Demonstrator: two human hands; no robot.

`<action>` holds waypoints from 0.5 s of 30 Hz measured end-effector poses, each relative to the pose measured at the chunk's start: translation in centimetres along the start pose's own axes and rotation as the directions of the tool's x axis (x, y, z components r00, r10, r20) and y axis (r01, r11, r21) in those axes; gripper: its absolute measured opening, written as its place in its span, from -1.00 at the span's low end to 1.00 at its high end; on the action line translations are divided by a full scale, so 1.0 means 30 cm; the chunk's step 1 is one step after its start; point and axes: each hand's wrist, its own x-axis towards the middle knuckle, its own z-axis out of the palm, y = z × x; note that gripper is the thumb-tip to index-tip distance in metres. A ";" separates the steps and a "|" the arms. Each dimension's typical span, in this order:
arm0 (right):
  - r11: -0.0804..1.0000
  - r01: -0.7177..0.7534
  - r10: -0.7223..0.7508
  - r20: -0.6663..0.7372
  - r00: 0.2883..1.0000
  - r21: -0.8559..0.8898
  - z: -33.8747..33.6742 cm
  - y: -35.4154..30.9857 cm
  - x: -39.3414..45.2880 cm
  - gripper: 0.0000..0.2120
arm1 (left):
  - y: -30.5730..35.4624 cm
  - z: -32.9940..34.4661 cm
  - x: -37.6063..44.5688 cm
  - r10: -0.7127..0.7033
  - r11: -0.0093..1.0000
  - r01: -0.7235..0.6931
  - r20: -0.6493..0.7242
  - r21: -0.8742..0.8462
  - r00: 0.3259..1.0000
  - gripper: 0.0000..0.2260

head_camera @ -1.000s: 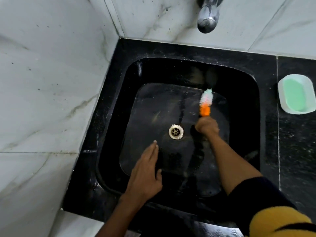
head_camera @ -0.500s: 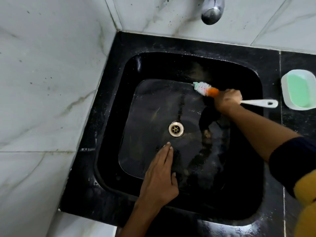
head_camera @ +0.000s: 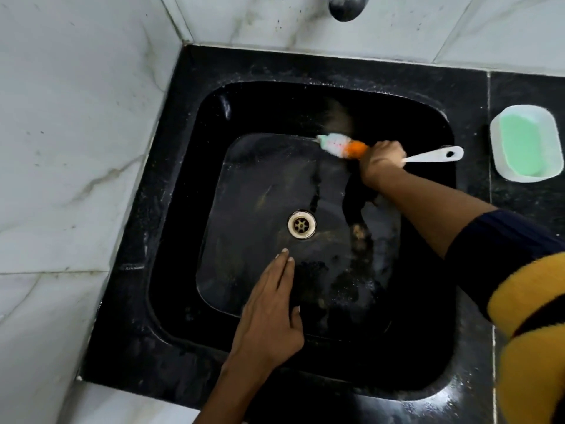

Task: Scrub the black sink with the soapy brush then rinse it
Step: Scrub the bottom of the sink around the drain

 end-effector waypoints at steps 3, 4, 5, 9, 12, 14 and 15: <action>0.995 -0.097 0.097 0.093 0.991 -0.007 0.041 0.084 -0.015 -0.70 | 0.005 -0.003 0.000 -0.018 1.000 0.017 -0.005 -0.017 1.000 -0.22; 0.993 -0.114 0.112 0.103 0.988 0.022 0.051 0.089 -0.015 -0.71 | 0.005 -0.004 -0.002 -0.021 0.999 0.021 -0.009 -0.024 1.000 -0.23; 0.993 -0.118 0.115 0.093 0.989 0.030 0.065 0.076 -0.007 -0.72 | 0.003 -0.004 -0.004 -0.025 0.999 0.025 -0.016 -0.029 1.000 -0.23; 0.998 0.043 -0.042 -0.028 0.999 0.040 0.108 -0.055 -0.049 -0.71 | 0.000 -0.002 -0.004 -0.030 0.999 0.030 -0.017 -0.020 0.999 -0.24; 0.963 0.267 -0.265 -0.081 0.961 0.019 0.148 -0.198 -0.192 -0.71 | -0.001 -0.002 -0.001 -0.034 0.999 0.033 -0.018 -0.024 0.999 -0.25; 0.930 0.367 -0.365 -0.061 0.929 0.030 0.160 -0.214 -0.265 -0.69 | -0.001 -0.003 -0.002 -0.033 0.999 0.033 -0.019 -0.031 0.999 -0.25; 0.934 0.355 -0.353 -0.045 0.935 0.044 0.146 -0.184 -0.264 -0.68 | -0.002 -0.003 -0.001 -0.033 0.999 0.032 -0.018 -0.031 0.999 -0.25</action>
